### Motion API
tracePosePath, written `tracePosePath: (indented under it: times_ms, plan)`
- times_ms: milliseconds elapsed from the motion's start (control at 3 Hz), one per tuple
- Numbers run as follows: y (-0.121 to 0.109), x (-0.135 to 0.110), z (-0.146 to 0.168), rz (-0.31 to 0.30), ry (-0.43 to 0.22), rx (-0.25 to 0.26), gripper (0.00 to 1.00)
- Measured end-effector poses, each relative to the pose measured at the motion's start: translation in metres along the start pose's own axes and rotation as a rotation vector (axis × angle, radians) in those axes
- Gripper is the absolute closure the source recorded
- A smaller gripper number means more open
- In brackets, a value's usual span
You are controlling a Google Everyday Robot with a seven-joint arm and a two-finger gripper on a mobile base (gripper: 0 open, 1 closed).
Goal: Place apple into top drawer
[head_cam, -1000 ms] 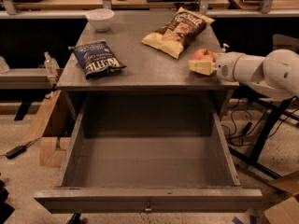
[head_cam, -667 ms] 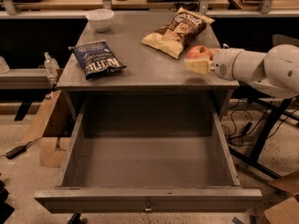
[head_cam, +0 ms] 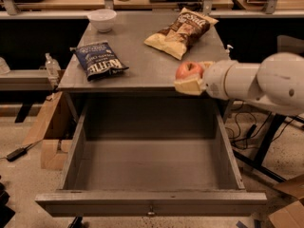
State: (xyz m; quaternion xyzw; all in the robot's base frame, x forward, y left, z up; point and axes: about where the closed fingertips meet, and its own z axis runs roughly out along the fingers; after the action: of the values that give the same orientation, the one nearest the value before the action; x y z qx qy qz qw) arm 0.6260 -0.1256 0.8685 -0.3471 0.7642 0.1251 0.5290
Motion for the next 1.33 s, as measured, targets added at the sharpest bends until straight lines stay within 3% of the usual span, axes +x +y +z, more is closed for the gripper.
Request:
tracePosePath:
  times_ms: [333, 667, 1000, 1333]
  plan:
    - [0.028, 0.034, 0.0, 0.026, 0.029, -0.011, 1.0]
    - [0.049, 0.084, 0.008, 0.062, 0.03, -0.016, 1.0]
    - [0.049, 0.084, 0.008, 0.062, 0.03, -0.016, 1.0]
    - [0.061, 0.102, 0.037, 0.068, 0.055, -0.05, 1.0]
